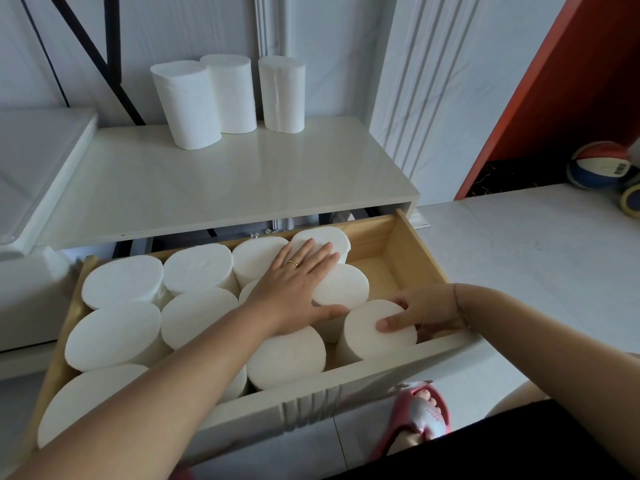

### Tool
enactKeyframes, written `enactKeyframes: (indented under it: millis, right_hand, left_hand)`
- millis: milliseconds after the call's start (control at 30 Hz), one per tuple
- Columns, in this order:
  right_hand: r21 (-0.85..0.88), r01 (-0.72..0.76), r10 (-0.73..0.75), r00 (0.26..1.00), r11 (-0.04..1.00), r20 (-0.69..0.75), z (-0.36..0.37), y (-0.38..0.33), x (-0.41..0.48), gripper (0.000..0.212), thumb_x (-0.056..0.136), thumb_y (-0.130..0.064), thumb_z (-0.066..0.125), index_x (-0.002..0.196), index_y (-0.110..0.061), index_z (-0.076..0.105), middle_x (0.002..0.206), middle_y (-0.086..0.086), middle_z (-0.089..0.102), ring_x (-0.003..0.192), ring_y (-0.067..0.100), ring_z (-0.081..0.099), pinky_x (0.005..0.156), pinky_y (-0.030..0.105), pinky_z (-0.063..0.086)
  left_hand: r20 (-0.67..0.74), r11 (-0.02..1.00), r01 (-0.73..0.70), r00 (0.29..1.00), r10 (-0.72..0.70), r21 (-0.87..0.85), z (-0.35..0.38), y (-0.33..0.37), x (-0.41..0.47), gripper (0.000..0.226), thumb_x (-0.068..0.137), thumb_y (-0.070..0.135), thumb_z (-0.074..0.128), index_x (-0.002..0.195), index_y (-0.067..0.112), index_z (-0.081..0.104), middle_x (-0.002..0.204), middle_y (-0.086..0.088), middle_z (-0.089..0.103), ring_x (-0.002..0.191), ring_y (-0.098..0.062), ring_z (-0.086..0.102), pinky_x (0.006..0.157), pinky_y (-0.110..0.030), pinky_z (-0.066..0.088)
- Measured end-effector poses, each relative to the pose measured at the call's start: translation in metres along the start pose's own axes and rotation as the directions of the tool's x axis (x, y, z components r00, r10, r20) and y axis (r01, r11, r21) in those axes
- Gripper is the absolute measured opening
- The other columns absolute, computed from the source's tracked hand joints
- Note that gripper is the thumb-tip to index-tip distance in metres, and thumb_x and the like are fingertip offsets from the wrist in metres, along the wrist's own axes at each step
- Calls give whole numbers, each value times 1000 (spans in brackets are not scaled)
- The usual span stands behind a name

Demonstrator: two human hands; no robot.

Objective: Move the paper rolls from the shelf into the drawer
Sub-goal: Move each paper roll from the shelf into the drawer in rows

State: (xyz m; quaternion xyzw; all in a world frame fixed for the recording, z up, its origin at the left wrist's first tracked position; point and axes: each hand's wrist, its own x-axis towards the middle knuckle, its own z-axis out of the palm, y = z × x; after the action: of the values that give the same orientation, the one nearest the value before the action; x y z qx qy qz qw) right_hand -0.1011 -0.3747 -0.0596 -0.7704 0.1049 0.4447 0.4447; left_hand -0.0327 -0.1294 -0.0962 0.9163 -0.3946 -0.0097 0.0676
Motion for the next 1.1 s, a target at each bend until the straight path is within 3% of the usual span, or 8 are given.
enactKeyframes:
  millis: [200,367,567,800,1000,1100]
  right_hand:
    - [3,22,-22,1000,1000,-19,5,-3,0,27,87,-31,68,111,-21,61,96,-2,74,81,12,71,60,19,55]
    - [-29,34,-34,999,999,-17,11,-8,0,26,87,-33,67,110,-23,60,102,0,72,87,14,70,70,21,58]
    - [-41,-4,3,1000,999,-30,18,-14,-2,37,84,-35,70,116,-21,58,102,2,71,84,15,70,63,20,57]
    - [-119,-25,14,995,993,-98,24,-19,0,55,79,-39,75,124,-11,60,116,12,70,106,28,68,91,37,56]
    - [-125,-43,25,989,991,-142,29,-23,0,59,76,-44,75,122,-9,60,112,10,71,101,24,70,88,32,57]
    - [-137,-38,17,988,990,-150,30,-24,-2,60,78,-45,73,123,-8,59,113,11,71,102,25,70,90,33,57]
  left_hand:
    - [-5,1000,-2,1000,2,6,1,0,0,93,71,86,3,147,35,-12,155,16,-19,140,-7,-25,116,-41,-11]
    - [-10,1000,-3,1000,3,7,0,0,-1,93,71,85,1,148,34,-11,155,16,-18,140,-8,-24,116,-41,-10]
    - [18,1000,-12,1000,12,2,-2,-2,1,78,82,74,-1,148,33,-12,155,15,-20,140,-7,-26,116,-42,-11]
    - [12,1000,-9,1000,9,2,-3,-2,0,75,84,72,-1,147,34,-13,154,15,-21,139,-7,-26,116,-40,-12]
    - [49,1000,-14,999,14,2,-4,-6,5,100,66,91,3,147,34,-12,154,16,-22,139,-6,-26,115,-40,-14]
    - [29,1000,10,1000,-10,-22,-3,-5,7,100,66,91,8,148,35,-7,156,16,-17,140,-6,-24,113,-36,-18]
